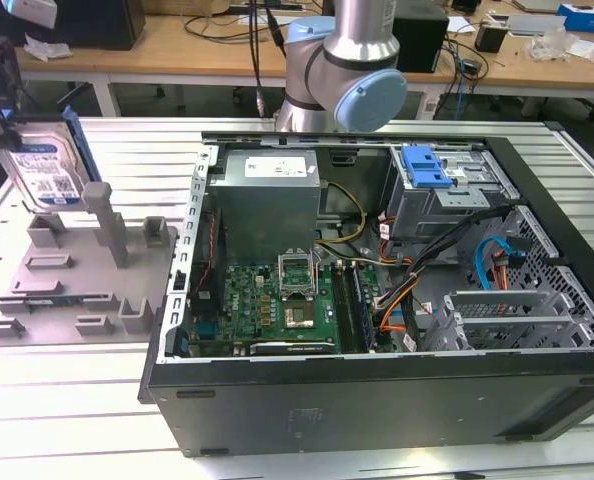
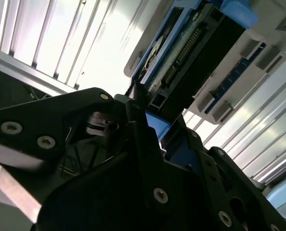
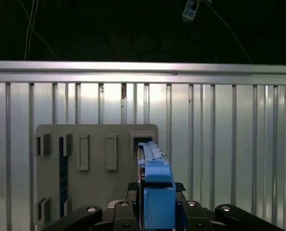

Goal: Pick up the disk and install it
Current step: 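Pick up the disk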

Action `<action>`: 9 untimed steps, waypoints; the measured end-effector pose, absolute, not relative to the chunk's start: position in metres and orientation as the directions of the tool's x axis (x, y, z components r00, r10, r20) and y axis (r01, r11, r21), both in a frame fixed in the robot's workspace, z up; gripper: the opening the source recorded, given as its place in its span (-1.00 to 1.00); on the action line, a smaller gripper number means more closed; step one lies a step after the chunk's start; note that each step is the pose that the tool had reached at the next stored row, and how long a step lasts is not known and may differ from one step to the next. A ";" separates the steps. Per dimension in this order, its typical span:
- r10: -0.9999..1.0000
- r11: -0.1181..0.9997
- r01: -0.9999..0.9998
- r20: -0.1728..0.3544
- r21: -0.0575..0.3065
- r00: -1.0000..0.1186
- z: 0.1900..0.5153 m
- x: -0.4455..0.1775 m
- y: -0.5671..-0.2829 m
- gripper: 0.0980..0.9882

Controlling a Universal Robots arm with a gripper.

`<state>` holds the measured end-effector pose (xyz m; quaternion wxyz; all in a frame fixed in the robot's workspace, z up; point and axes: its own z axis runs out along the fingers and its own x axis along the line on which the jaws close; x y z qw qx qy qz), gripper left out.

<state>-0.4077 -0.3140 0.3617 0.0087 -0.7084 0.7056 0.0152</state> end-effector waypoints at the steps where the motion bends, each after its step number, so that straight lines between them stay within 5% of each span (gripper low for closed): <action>1: -0.999 -0.004 -1.000 -0.034 0.009 0.004 0.370 -0.408 -0.314 -0.40; 9: -0.999 -0.004 -1.000 -0.036 0.009 0.004 0.415 -0.406 -0.314 -0.40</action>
